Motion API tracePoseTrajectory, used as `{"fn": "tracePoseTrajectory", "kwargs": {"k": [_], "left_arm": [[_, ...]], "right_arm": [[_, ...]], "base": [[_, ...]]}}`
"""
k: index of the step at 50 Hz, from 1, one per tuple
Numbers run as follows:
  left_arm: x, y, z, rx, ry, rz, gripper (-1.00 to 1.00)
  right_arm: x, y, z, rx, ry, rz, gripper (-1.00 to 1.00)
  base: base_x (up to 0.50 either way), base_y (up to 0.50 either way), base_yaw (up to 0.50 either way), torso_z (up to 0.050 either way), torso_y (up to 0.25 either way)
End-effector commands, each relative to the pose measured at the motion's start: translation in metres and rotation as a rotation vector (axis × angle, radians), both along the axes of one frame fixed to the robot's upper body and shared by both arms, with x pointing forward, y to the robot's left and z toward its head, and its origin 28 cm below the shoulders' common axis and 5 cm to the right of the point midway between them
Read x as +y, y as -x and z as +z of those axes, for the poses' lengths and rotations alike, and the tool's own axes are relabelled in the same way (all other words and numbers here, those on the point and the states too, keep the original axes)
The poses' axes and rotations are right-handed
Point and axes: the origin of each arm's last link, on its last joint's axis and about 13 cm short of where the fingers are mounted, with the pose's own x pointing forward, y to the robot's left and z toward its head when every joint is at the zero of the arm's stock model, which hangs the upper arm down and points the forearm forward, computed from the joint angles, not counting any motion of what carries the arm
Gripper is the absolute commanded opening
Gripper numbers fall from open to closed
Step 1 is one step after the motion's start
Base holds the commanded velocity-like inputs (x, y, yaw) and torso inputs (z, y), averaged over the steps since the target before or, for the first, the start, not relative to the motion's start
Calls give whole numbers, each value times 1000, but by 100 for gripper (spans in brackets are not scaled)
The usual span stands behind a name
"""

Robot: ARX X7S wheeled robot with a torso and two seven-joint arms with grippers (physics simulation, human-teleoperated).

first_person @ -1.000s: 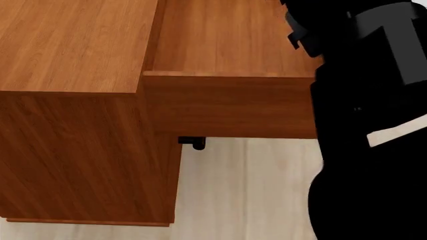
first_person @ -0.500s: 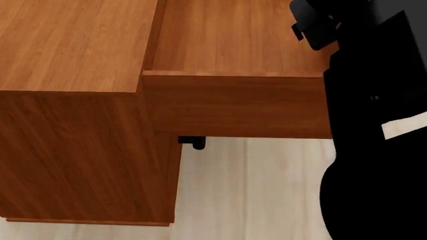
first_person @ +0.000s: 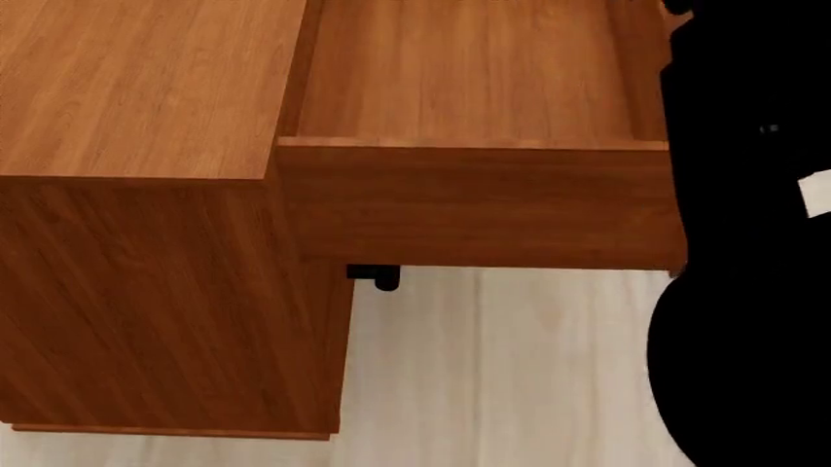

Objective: Close the bottom drawer of the cabinet and open the top drawer.

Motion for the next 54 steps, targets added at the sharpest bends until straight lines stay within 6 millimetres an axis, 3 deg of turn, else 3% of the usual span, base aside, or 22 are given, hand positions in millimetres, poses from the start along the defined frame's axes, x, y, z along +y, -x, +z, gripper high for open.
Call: {"fn": "tracePoseTrajectory", "kwargs": {"k": [1,12,25,43,54], "left_arm": [[1,5,4,-14,1,-2,100],[0,8,7,-23,-5,-5,100],[-3,9,11,-29,-14,-10,100],[-8,14,18,-44,-32,-24,100],[-8,15,20,-49,-33,-24,100]], "right_arm": [[-7,17,29,-78,120,-90,100],[-15,29,44,-124,73,-96,100],[-38,44,57,-192,-28,-94,100],[-73,90,50,-246,-77,-184,100],[-86,104,43,-260,-111,-204,100]], "base": [[0,0,0,0,0],[0,0,0,0,0],[0,0,0,0,0],[0,0,0,0,0],[0,0,0,0,0]]}}
